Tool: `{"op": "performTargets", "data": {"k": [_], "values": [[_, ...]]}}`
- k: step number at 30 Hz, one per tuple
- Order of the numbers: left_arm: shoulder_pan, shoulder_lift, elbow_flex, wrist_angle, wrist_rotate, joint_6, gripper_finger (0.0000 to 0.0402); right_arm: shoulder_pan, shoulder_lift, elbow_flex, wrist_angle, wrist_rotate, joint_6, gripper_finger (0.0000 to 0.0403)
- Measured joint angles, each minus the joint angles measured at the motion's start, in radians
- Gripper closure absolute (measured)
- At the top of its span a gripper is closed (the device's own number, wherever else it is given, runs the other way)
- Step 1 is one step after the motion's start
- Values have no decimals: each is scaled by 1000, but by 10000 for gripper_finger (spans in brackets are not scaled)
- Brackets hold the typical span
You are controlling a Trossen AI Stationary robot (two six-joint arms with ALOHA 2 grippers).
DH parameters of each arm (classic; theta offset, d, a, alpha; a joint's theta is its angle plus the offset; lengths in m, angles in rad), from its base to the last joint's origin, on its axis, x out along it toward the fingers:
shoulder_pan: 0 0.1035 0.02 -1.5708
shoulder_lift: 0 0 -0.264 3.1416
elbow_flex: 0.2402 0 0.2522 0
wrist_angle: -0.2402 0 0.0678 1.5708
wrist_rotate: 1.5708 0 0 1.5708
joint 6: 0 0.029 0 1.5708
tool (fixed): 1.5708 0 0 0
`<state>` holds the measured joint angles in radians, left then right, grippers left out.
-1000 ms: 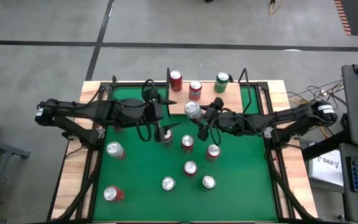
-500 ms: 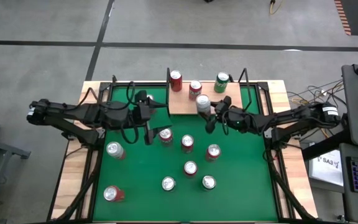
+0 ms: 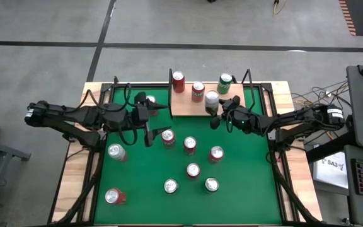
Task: Place canned beverage on shelf
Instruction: Put the pink-white soda can on the shelf
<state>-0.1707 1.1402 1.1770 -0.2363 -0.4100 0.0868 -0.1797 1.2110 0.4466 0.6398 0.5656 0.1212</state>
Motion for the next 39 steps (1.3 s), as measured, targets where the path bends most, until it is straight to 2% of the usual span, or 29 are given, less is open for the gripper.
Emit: {"op": "performTargets", "data": {"k": [14,26,39], "values": [[0,-11,-22,-1,0,0,61,-4,1,-154,238,24,36,117],[0,-11,-22,-2,0,0,61,-4,1,-219,237,118,24,116],[0,-11,-22,-4,0,1,61,-4,1,-246,233,158,-8,117]]}}
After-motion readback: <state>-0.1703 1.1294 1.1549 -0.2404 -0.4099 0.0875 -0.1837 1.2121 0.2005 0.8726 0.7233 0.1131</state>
